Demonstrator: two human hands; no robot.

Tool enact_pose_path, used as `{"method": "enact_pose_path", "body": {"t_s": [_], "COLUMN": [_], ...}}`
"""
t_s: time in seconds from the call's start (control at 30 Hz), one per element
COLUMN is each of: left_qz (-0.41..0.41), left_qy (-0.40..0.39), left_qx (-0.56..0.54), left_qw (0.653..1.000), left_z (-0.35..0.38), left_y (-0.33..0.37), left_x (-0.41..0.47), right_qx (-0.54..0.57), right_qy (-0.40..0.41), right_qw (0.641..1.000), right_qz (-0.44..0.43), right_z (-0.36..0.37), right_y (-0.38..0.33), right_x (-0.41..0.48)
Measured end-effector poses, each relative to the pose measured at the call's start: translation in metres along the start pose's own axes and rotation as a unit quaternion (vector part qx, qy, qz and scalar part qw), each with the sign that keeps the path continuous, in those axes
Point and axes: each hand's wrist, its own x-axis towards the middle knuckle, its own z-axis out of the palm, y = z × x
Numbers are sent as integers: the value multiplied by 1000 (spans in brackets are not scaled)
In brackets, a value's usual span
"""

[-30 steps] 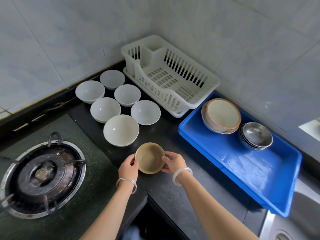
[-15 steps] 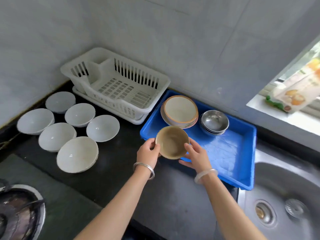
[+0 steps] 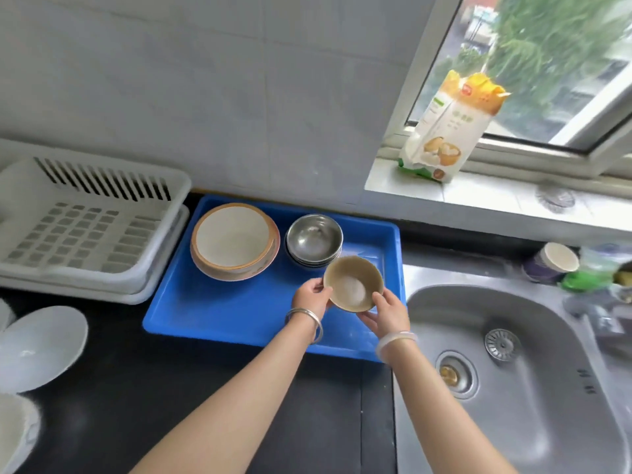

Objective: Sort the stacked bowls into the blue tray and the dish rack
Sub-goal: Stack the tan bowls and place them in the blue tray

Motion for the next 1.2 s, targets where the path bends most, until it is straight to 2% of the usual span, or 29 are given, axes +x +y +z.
{"method": "enact_pose_path", "body": {"t_s": [0.17, 0.33, 0.5, 0.63, 0.93, 1.2], "left_qz": [-29, -18, 15, 29, 63, 59], "left_qy": [-21, -23, -42, -41, -23, -20], "left_qx": [-27, 5, -5, -4, 26, 62], "left_qw": [999, 1000, 999, 999, 997, 996], "left_z": [26, 36, 47, 57, 74, 75], "left_y": [-5, -10, -16, -15, -8, -3], "left_x": [20, 40, 52, 57, 71, 74], "right_qx": [2, -76, 9, 16, 78, 51], "right_qy": [39, 69, 82, 93, 50, 20], "right_qw": [999, 995, 996, 995, 995, 997], "right_qz": [29, 13, 40, 19, 39, 62], "right_z": [0, 4, 10, 13, 17, 17], "right_y": [6, 5, 2, -4, -18, -24], "right_x": [29, 48, 64, 76, 98, 98]}}
